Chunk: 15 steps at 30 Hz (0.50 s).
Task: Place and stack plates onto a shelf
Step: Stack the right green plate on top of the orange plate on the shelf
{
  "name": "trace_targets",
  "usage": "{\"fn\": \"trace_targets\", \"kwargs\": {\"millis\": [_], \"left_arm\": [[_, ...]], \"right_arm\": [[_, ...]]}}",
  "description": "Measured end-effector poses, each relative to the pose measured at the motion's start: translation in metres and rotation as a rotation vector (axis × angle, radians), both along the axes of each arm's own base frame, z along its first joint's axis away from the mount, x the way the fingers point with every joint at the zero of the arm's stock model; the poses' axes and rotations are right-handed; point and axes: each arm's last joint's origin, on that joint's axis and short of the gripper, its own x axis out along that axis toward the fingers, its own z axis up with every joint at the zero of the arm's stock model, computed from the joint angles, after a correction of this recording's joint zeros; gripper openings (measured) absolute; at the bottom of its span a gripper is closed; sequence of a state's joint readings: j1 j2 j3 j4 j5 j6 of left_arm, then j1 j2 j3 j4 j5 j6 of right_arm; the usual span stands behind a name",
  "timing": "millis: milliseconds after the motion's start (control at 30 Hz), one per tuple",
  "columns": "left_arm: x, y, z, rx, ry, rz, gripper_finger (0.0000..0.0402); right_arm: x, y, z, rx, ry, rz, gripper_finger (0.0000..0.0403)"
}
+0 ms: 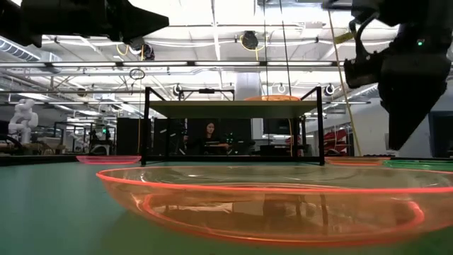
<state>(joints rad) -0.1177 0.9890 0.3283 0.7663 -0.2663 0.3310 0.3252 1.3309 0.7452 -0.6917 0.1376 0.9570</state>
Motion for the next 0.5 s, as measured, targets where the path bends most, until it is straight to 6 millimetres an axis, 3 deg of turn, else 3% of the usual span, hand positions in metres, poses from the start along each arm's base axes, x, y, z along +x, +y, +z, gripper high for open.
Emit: {"fn": "trace_targets", "kwargs": {"millis": [267, 500], "left_arm": [[0.000, 0.000, 0.000, 0.002, 0.004, 0.000, 0.0062], [0.000, 0.000, -0.001, 0.003, 0.007, 0.000, 0.0062]], "right_arm": [[0.002, 0.003, -0.012, 0.018, 0.075, -0.018, 0.0073], [0.006, 0.004, 0.002, 0.006, 0.082, 0.038, 0.0073]]}}
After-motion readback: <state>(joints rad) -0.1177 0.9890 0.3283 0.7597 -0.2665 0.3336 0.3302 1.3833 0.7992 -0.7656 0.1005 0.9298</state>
